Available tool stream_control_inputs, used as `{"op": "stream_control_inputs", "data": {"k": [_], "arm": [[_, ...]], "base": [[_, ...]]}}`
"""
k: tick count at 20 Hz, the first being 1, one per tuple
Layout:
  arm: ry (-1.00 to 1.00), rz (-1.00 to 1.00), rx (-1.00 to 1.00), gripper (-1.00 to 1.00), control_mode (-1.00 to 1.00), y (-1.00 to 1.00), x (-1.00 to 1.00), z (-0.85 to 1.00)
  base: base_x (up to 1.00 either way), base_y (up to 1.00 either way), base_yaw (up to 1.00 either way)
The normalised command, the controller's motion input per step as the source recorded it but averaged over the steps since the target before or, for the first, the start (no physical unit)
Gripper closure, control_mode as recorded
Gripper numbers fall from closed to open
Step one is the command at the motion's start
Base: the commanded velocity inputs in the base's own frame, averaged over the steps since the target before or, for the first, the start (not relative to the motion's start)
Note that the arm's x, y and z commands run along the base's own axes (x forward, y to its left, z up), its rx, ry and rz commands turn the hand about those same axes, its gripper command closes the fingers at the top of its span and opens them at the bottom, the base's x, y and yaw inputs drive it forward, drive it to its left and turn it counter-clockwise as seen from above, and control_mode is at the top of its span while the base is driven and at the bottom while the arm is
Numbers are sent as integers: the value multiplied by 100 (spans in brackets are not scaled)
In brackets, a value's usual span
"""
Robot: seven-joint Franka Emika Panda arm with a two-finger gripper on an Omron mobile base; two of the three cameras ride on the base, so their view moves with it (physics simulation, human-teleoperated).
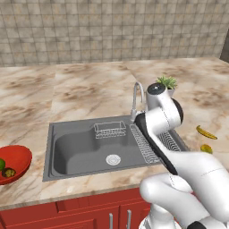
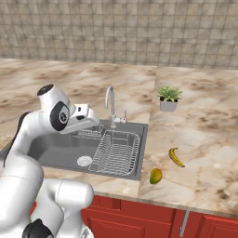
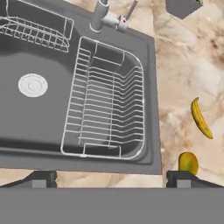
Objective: There is a mixed pile of frozen fruits and vegetables on the counter. Locate all the frozen vegetables and place the items in a bowl on the counter. Take all the frozen fruits and defrost them in a running sink.
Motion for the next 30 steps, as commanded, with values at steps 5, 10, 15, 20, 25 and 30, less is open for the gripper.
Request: {"op": "stream_control_inputs", "data": {"k": [5, 10, 15, 20, 25, 30], "arm": [[11, 1, -11, -100, -100, -65, 37, -2], [11, 0, -8, -100, -100, -68, 26, -12], [11, 0, -7, -100, -100, -63, 22, -30], [9, 0, -4, -100, -100, -57, 20, -30], [4, 0, 0, -100, -100, -56, 10, -10], [0, 0, 2, -100, -100, -64, 1, 0]], "base": [[0, 0, 0], [0, 0, 0], [0, 0, 0], [0, 0, 0], [0, 0, 0], [0, 0, 0]]}}
